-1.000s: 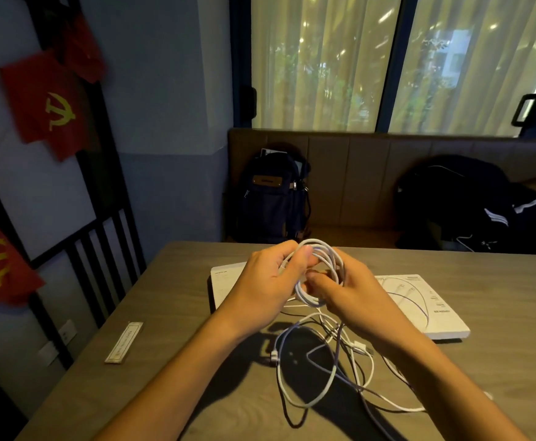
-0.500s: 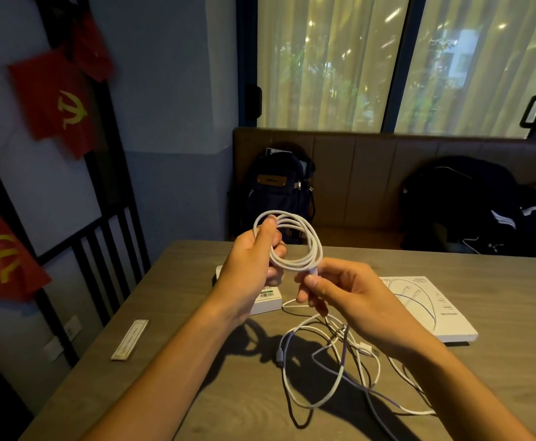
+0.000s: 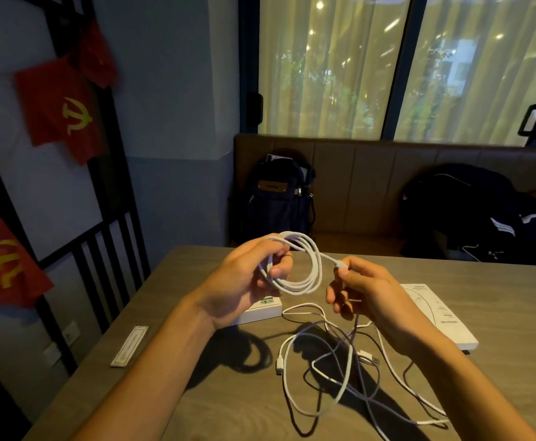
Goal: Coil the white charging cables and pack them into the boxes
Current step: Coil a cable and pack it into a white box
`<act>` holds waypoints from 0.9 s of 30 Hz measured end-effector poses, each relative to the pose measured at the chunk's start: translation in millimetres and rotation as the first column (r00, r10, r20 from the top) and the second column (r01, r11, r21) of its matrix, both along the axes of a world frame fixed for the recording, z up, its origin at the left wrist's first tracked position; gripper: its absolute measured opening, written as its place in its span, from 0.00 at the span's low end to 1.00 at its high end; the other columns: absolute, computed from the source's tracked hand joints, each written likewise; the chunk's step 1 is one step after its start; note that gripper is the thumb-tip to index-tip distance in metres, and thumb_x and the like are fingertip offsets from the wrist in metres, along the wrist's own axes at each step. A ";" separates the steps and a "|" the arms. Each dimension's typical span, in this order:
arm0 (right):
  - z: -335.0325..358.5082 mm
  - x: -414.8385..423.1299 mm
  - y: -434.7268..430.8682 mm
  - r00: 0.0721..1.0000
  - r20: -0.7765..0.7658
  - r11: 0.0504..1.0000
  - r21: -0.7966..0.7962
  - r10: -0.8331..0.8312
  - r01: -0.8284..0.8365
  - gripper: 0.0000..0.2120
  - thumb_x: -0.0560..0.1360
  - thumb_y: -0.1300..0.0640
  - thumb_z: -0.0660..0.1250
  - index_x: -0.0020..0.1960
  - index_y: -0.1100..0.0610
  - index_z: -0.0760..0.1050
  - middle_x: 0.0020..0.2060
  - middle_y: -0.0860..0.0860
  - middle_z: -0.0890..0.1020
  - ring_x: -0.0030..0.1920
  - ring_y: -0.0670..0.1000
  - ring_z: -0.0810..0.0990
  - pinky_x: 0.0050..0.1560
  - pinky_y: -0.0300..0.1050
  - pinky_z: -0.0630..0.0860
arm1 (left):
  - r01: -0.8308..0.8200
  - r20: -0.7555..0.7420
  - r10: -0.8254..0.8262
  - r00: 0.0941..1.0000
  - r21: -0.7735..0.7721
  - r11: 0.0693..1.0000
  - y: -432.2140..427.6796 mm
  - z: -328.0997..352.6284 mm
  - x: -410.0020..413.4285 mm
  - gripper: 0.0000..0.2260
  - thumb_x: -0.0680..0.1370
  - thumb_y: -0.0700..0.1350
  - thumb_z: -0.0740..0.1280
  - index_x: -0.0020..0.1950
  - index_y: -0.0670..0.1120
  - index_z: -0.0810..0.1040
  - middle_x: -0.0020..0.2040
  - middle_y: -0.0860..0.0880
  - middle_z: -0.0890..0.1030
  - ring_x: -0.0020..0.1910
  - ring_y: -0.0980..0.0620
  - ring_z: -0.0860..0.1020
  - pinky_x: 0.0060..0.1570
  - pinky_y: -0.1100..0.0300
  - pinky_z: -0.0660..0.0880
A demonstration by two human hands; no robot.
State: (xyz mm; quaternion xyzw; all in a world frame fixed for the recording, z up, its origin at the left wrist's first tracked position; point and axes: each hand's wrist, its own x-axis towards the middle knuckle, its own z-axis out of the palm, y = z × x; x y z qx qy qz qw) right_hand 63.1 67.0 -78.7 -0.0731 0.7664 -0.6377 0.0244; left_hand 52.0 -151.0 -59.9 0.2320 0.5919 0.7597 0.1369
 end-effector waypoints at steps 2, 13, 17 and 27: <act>6.9 1.2 5.4 1.000 -0.022 0.999 -0.050 -0.012 0.011 0.10 0.84 0.60 0.57 0.45 0.60 0.72 0.36 0.58 0.81 0.34 0.53 0.77 0.34 0.44 0.72 | 0.093 0.026 -0.094 0.995 0.061 0.994 -6.9 1.9 -1.6 0.10 0.84 0.47 0.59 0.54 0.47 0.79 0.35 0.48 0.67 0.34 0.53 0.65 0.38 0.59 0.69; 30.6 14.2 11.8 0.914 -0.354 0.980 -0.092 -0.198 0.176 0.16 0.83 0.57 0.57 0.38 0.57 0.74 0.32 0.54 0.78 0.32 0.52 0.76 0.28 0.40 0.72 | -0.080 -0.228 -0.036 0.973 -0.481 0.873 -2.0 -4.3 -0.9 0.16 0.80 0.58 0.62 0.57 0.46 0.76 0.37 0.54 0.75 0.36 0.58 0.74 0.39 0.64 0.74; 32.1 16.1 8.3 0.877 -0.400 0.964 -0.104 -0.265 0.244 0.16 0.83 0.56 0.57 0.39 0.58 0.75 0.33 0.54 0.80 0.32 0.51 0.77 0.29 0.41 0.75 | -0.022 -0.259 -0.171 0.951 -0.604 0.797 8.3 -7.1 4.7 0.13 0.84 0.55 0.59 0.54 0.48 0.77 0.40 0.55 0.76 0.40 0.59 0.76 0.43 0.63 0.75; 38.5 15.7 -1.3 0.968 -0.010 0.810 -0.550 -0.250 0.203 0.13 0.82 0.61 0.57 0.43 0.65 0.74 0.44 0.61 0.87 0.34 0.48 0.83 0.34 0.37 0.81 | 0.221 -0.098 -0.349 0.932 -0.610 0.761 20.4 -10.9 11.1 0.19 0.87 0.53 0.52 0.42 0.46 0.72 0.33 0.51 0.73 0.32 0.57 0.71 0.37 0.69 0.70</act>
